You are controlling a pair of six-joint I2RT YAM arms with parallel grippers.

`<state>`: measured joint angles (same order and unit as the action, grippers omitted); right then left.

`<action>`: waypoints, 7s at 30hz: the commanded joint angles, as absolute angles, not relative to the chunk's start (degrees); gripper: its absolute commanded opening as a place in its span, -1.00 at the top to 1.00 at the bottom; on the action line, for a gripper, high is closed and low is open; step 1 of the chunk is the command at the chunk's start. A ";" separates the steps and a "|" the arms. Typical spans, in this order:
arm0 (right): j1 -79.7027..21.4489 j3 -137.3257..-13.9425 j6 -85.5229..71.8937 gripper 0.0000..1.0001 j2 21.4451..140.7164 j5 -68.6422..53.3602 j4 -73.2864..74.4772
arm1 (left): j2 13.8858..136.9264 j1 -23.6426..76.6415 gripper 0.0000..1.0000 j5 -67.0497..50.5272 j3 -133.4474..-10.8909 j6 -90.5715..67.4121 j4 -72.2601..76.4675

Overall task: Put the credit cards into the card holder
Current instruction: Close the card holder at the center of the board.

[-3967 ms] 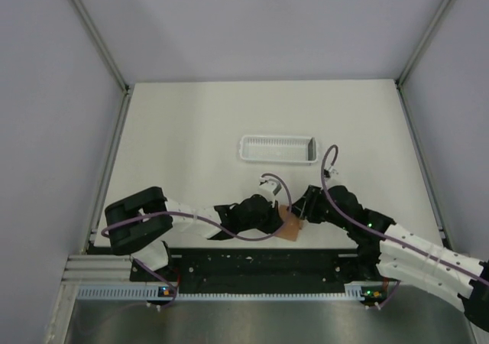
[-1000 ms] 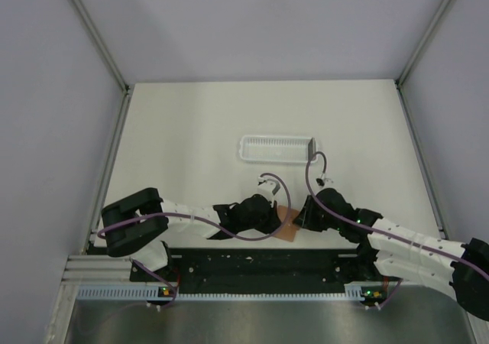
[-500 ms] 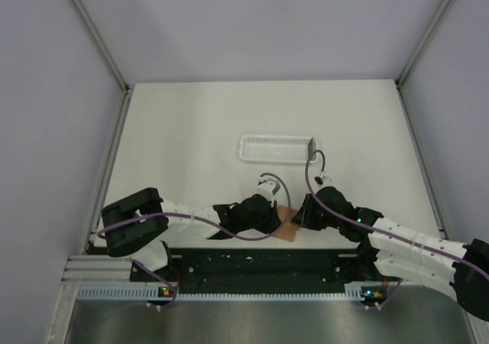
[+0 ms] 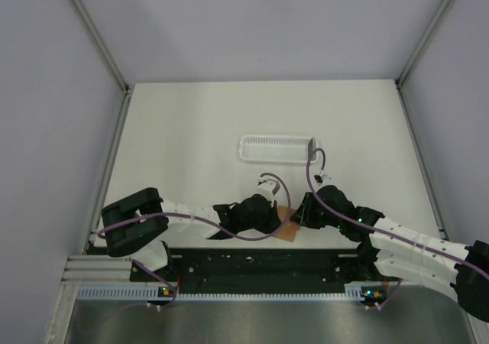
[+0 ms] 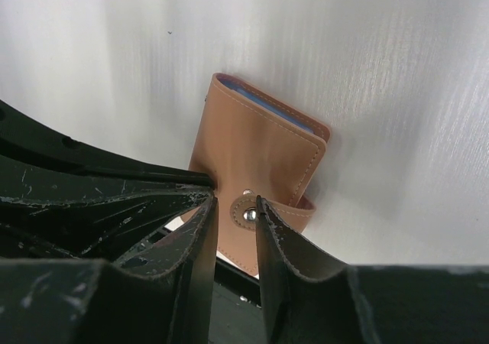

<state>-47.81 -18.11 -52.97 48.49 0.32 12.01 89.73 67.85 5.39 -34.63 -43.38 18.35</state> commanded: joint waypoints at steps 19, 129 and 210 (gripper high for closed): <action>-47.55 -20.92 -51.59 0.56 49.04 1.67 14.06 | 90.53 67.94 1.00 4.92 -35.60 -43.33 17.75; -47.46 -23.73 -47.81 0.59 56.51 0.26 12.30 | 92.11 67.94 1.00 4.57 -36.47 -43.33 17.67; -50.89 -28.13 -48.60 0.65 59.00 5.18 13.02 | 88.95 67.94 1.00 6.41 -36.91 -42.72 16.62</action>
